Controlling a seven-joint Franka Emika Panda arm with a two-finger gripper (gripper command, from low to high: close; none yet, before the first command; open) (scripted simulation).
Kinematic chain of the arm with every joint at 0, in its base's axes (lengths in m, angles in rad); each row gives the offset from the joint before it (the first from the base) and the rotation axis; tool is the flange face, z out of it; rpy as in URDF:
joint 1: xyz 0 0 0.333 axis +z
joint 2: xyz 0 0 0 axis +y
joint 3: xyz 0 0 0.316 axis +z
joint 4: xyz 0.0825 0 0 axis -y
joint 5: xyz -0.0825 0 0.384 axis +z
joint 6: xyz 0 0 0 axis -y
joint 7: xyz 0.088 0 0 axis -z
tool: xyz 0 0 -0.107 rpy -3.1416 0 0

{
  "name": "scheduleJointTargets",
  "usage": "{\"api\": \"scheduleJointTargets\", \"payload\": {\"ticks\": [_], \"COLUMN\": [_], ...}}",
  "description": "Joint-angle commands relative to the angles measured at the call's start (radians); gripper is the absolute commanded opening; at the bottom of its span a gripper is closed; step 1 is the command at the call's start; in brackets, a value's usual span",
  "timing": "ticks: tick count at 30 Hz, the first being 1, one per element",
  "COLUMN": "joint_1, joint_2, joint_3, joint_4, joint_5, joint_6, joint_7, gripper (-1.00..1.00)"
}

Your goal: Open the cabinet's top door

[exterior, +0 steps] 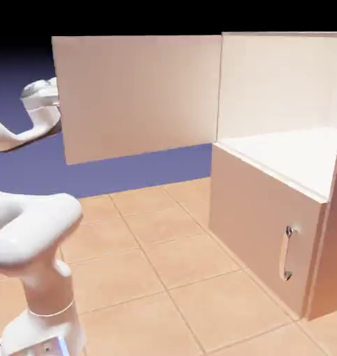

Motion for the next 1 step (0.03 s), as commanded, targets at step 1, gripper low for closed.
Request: {"api": "scheduleJointTargets", "payload": {"ticks": [1], "joint_1": [-0.026], "joint_2": [-0.001], "joint_3": [0.005], "joint_4": [0.036], "joint_5": [-0.001], "joint_6": [-0.025], "joint_7": [-0.009], "gripper": [-1.00]}}
